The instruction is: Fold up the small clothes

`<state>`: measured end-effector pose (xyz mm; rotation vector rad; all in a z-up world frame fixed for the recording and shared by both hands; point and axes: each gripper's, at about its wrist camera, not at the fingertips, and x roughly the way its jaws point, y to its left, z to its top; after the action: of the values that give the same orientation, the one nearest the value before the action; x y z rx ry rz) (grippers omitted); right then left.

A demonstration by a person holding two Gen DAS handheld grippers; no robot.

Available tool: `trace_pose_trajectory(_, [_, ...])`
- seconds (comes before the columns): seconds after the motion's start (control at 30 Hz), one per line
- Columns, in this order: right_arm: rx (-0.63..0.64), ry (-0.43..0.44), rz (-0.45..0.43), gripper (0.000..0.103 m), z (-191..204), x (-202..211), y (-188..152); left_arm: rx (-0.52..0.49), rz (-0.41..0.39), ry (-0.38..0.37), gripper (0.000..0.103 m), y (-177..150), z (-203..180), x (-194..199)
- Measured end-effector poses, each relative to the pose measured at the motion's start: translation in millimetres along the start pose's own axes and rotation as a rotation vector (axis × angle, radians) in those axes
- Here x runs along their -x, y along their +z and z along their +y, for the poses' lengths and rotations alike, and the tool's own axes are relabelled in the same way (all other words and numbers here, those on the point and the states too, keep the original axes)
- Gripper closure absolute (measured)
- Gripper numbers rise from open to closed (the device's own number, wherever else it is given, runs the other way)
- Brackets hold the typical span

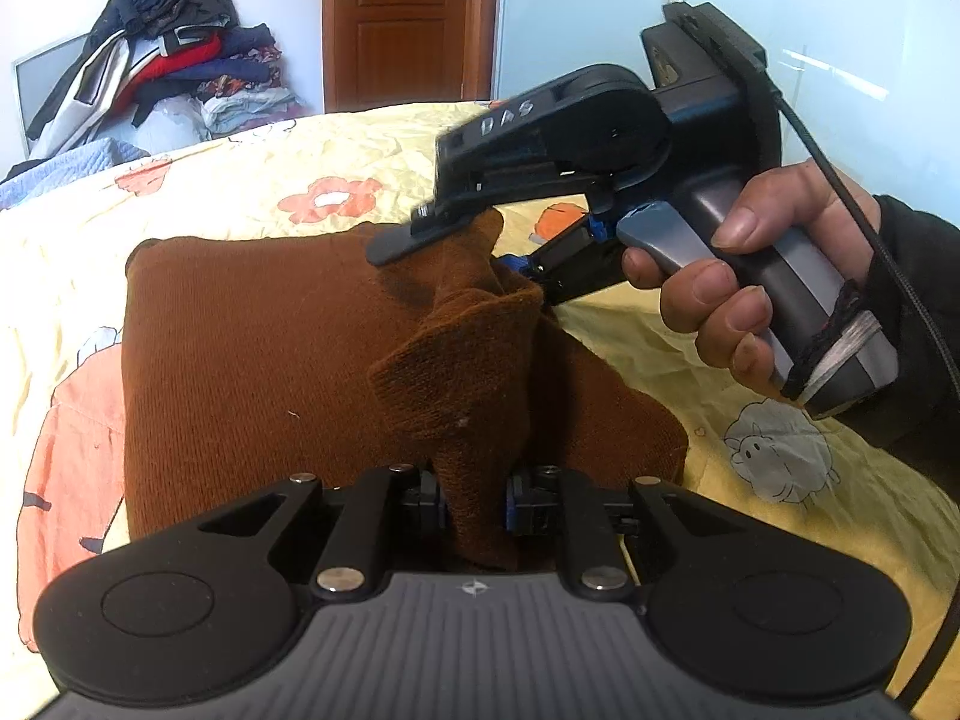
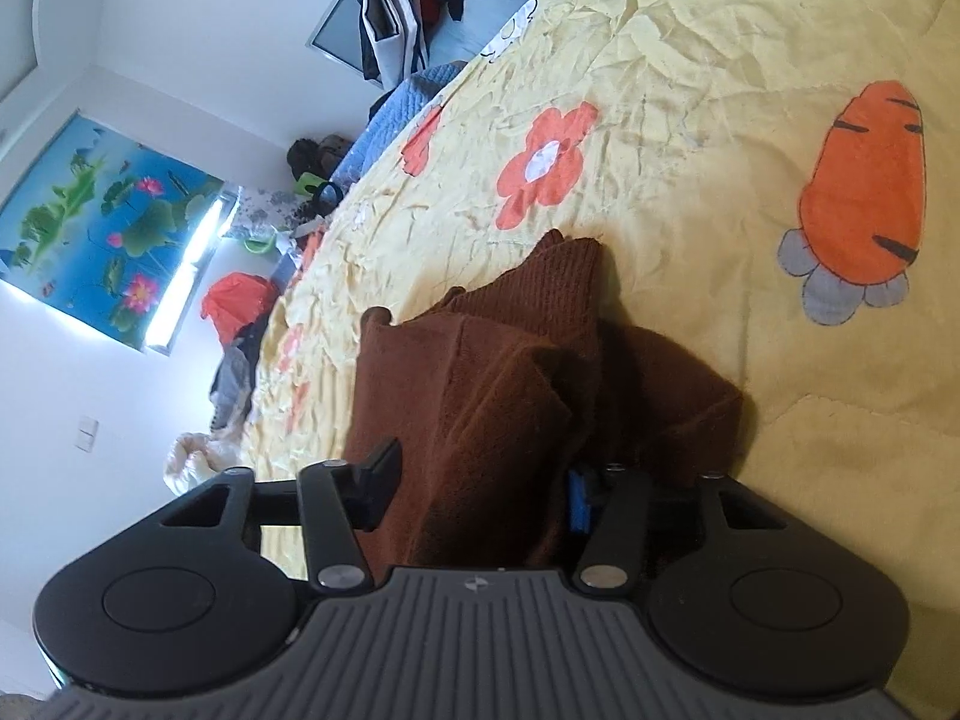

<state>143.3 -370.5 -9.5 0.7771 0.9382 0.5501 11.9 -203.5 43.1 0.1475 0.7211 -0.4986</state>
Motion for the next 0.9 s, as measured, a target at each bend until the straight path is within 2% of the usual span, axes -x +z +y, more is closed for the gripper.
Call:
trace_pose_trajectory(0.03, [0.013, -0.011, 0.003, 0.066, 1, 0, 1, -0.004, -0.003, 0.005, 0.087, 1, -1, 1])
trace_pose_trajectory(0.07, [0.038, -0.027, 0.006, 0.085, 2, -1, 1, -0.014, -0.009, 0.011, 0.088, 2, -4, 4])
trace_pose_trajectory(0.13, [0.097, -0.041, 0.001, 0.085, 9, 2, 2, -0.064, -0.044, 0.014, 0.088, 6, -14, 12])
trace_pose_trajectory(0.2, [0.138, -0.009, -0.024, 0.085, 20, 12, 3, -0.113, -0.065, 0.015, 0.088, 6, -24, 14])
trace_pose_trajectory(0.27, [0.152, 0.010, -0.044, 0.088, 13, 19, 5, -0.119, 0.018, 0.012, 0.087, 2, -25, -5])
trace_pose_trajectory(0.33, [0.084, -0.092, 0.007, 0.092, -12, 10, 6, -0.110, -0.010, -0.019, 0.081, -1, -22, -1])
trace_pose_trajectory(0.37, [0.055, -0.044, -0.006, 0.089, -21, 14, 3, -0.095, -0.017, -0.066, 0.069, -1, -19, 7])
trace_pose_trajectory(0.4, [0.022, -0.011, -0.015, 0.076, -25, 21, 1, -0.074, -0.023, -0.138, 0.056, -1, -13, 16])
trace_pose_trajectory(0.43, [0.012, 0.010, -0.033, 0.068, -26, 28, -1, -0.057, -0.032, -0.206, 0.028, -3, -6, 26])
trace_pose_trajectory(0.47, [0.010, 0.021, -0.065, 0.043, -25, 39, -3, -0.046, -0.053, -0.243, 0.007, -6, 2, 38])
trace_pose_trajectory(0.5, [0.014, 0.026, -0.108, 0.016, -26, 51, -5, -0.038, -0.088, -0.251, 0.004, -11, 13, 50])
trace_pose_trajectory(0.53, [0.014, 0.017, -0.157, 0.008, -26, 64, -6, -0.025, -0.115, -0.242, 0.003, -16, 25, 59])
trace_pose_trajectory(0.57, [0.009, 0.003, -0.192, 0.006, -28, 76, -6, 0.003, -0.118, -0.228, 0.003, -19, 39, 65])
trace_pose_trajectory(0.63, [-0.012, -0.003, -0.204, 0.008, -36, 90, -5, 0.126, -0.103, -0.198, 0.003, -19, 78, 64])
trace_pose_trajectory(0.7, [-0.030, -0.028, -0.198, 0.009, -43, 94, -3, 0.337, -0.084, -0.162, 0.004, -15, 121, 51])
trace_pose_trajectory(0.8, [-0.056, -0.046, -0.162, 0.009, -44, 80, 1, 0.701, -0.069, -0.224, 0.004, -13, 186, 19])
trace_pose_trajectory(0.83, [-0.053, -0.042, -0.143, 0.009, -41, 73, 2, 0.778, -0.055, -0.245, 0.004, -11, 200, 5])
trace_pose_trajectory(0.9, [-0.021, -0.056, -0.101, 0.009, -29, 55, 2, 0.853, -0.008, -0.273, 0.004, -4, 217, -23])
